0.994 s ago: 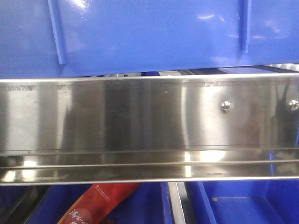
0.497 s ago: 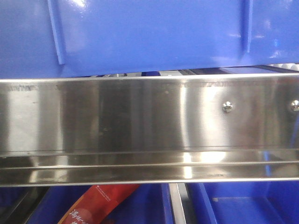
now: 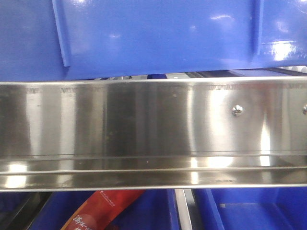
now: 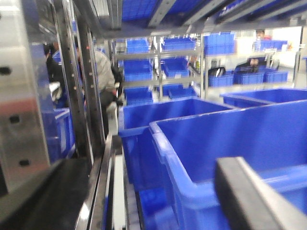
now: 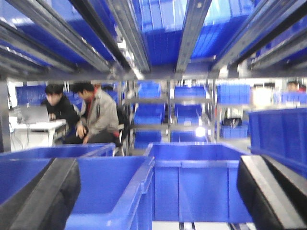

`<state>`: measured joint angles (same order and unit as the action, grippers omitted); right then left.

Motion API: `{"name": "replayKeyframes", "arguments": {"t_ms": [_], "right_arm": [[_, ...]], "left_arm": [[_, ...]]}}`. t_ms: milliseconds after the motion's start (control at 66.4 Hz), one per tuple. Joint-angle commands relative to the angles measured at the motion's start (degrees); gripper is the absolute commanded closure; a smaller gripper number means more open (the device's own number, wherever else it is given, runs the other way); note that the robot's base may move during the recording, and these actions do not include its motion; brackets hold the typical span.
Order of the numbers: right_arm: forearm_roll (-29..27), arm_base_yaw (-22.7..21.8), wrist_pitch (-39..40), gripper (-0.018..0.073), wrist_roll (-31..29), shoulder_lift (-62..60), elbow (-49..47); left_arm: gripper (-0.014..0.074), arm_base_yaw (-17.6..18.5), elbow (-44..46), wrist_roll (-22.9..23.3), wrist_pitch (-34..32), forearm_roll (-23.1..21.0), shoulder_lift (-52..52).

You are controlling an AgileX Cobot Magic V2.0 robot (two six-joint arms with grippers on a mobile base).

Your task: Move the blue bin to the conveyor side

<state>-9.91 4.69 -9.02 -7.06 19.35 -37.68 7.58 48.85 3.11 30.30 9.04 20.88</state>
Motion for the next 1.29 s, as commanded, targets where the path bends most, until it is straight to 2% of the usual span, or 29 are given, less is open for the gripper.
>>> {"name": "replayKeyframes", "arguments": {"t_ms": [0, 166, 241, 437, 587, 678, 753, 888, 1009, 1084, 1280], "right_arm": [[-0.24, -0.33, -0.56, -0.0008, -0.51, 4.74, -3.02], [-0.24, 0.66, -6.24, 0.0007, -0.51, 13.65, -10.18], [-0.24, 1.6, -9.78, 0.0023, -1.06, 17.43, -14.27], [-0.24, 3.35, -20.93, 0.0081, -3.03, 26.53, -25.71], [-0.24, 3.49, -29.79, 0.0086, -3.03, 34.38, -35.1], [-0.24, 3.49, -35.41, 0.0054, -3.03, 39.13, -41.05], [-0.24, 3.49, -40.01, -0.002, -3.03, 43.14, -45.49], [-0.24, 3.49, -44.17, -0.0012, -3.03, 48.55, -52.13], [-0.24, 3.49, -45.73, -0.0012, -3.03, 50.79, -54.97], [-0.24, 3.49, -49.45, -0.0012, -2.92, 52.4, -57.23], [-0.24, 3.49, -60.24, -0.0012, -0.94, 58.05, -64.12]], "left_arm": [[0.0064, 0.44, 3.21, -0.16, 1.61, -0.85, 5.16], [0.0033, 0.44, 8.4, -0.16, 5.1, -7.33, 14.37], [0.0033, 0.88, 11.06, -0.16, 6.42, -8.09, 18.15], [0.0033, 4.08, 19.35, -0.16, 12.5, -8.21, 27.99], [0.0033, 4.29, 27.23, -0.16, 19.04, -8.45, 35.73], [0.0033, 4.29, 32.94, 0.07, 21.93, -8.45, 40.41], [0.0033, 4.29, 37.9, 0.07, 24.76, -8.45, 44.25], [0.0033, 4.05, 46.09, 0.07, 30.89, -8.45, 50.27], [0.0033, 4.05, 50.89, 0.43, 35.4, -8.14, 54.41], [0.0033, 4.05, 53.22, 0.55, 37.79, -7.18, 56.72], [0.0033, 3.76, 58.19, 2.88, 39.66, -4.35, 62.14]]}}
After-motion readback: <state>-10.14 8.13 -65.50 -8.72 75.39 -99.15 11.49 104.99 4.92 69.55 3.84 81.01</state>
